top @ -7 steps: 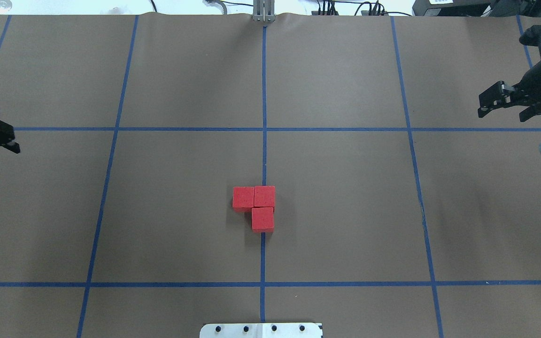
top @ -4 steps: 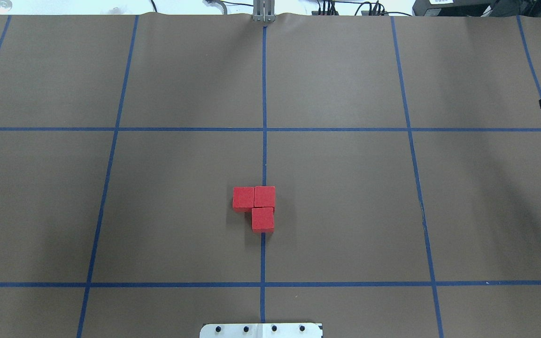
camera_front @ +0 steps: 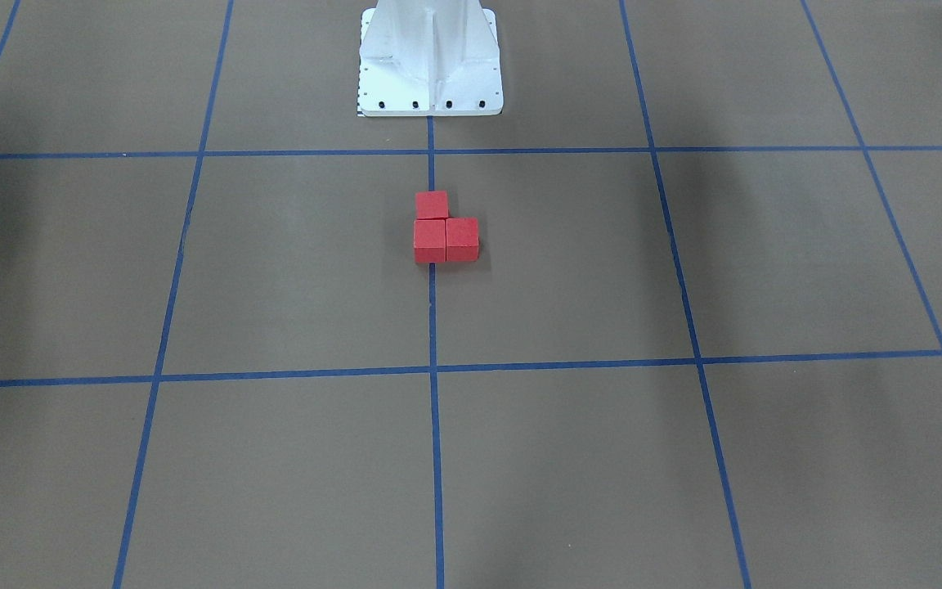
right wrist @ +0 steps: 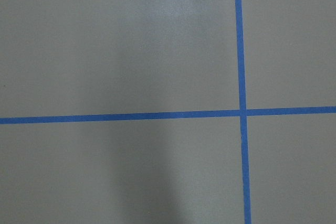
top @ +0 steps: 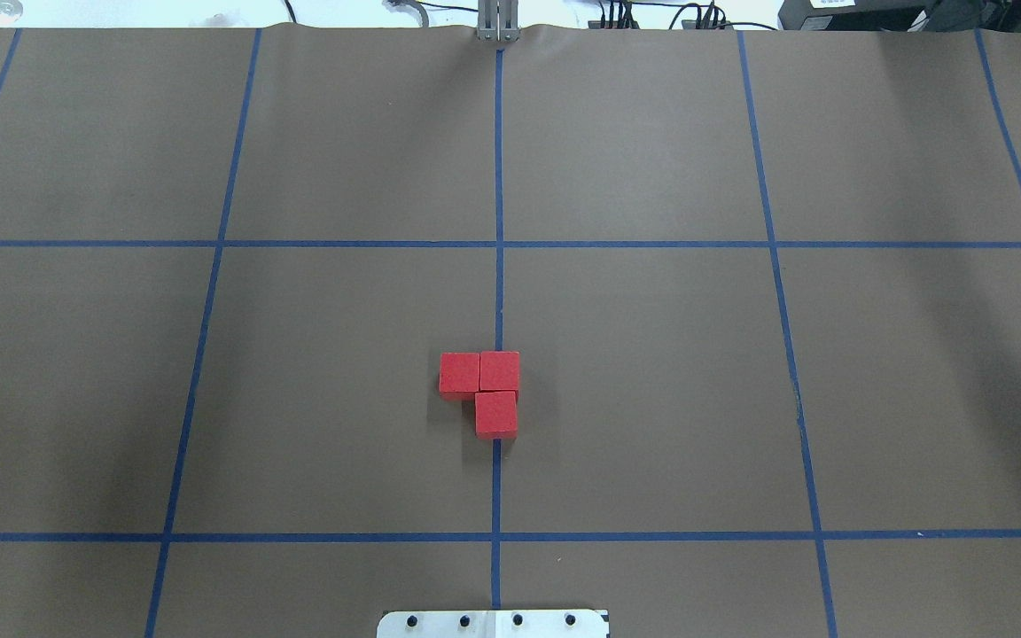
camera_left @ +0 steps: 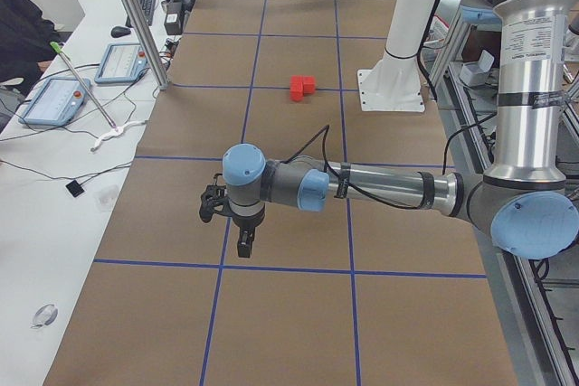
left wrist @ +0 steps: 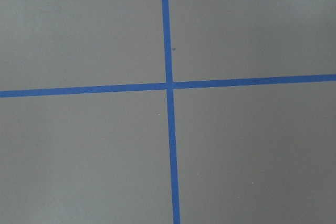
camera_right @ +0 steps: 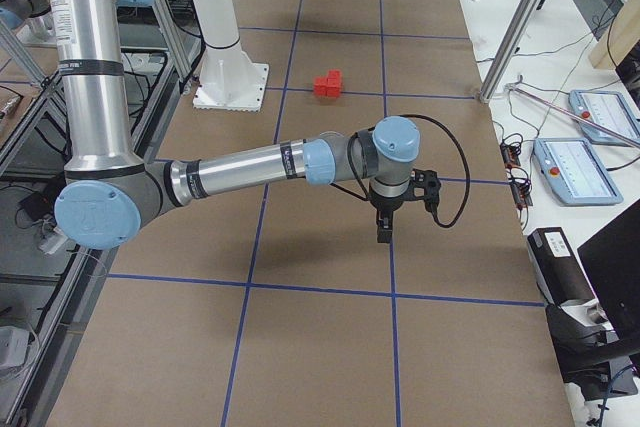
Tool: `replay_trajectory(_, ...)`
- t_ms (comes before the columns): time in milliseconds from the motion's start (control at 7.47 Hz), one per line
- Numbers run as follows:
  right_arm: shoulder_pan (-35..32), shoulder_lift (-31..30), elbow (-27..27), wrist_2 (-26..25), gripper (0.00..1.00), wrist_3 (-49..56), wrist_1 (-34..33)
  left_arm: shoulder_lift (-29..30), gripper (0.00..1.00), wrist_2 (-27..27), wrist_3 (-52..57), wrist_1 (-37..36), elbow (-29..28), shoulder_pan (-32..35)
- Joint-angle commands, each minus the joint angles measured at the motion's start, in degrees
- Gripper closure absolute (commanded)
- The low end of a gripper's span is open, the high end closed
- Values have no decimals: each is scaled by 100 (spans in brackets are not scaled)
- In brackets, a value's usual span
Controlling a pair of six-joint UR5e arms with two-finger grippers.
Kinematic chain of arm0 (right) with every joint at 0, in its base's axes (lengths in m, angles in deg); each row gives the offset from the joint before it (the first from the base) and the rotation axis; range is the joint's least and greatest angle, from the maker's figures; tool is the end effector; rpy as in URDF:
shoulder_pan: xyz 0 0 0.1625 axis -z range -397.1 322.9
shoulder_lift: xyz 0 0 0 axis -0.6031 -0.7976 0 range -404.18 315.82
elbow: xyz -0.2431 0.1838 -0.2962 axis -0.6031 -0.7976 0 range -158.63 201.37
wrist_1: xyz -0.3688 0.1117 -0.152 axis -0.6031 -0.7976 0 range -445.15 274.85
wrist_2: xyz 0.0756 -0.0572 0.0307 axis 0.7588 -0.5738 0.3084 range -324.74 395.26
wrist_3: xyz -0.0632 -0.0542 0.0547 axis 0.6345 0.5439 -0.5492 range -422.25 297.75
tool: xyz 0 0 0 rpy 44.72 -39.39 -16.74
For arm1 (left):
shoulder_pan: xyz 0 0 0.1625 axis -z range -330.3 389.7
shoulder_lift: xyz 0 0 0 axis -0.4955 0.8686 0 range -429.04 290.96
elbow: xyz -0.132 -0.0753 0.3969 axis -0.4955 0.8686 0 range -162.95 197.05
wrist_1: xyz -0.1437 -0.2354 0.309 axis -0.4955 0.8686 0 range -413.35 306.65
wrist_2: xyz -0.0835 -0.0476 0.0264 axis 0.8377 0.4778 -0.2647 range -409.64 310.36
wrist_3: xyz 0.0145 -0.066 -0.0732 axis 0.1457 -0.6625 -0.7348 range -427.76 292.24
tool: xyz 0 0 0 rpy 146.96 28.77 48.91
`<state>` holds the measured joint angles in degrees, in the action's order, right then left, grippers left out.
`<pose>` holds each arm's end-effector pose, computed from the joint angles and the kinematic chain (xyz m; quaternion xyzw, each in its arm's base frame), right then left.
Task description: Form red blocks into L shape at center
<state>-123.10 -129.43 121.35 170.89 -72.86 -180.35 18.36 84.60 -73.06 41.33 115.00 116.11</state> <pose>0.0255 -0.5274 0.5386 0.0269 -0.3930 0.0209 0.9189 -0.0334 -0.4849 0.6033 0.0517 0.3803 0.0192 0.9232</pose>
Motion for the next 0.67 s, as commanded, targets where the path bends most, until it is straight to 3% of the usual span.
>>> replay_trajectory(0,-118,71,30,-97,0,296,-280,30,0,85,11,-11,31,17)
replay_trajectory(535,-22,44,-163,-256,0,516,-262,145,0,67,-15,-186,119,17)
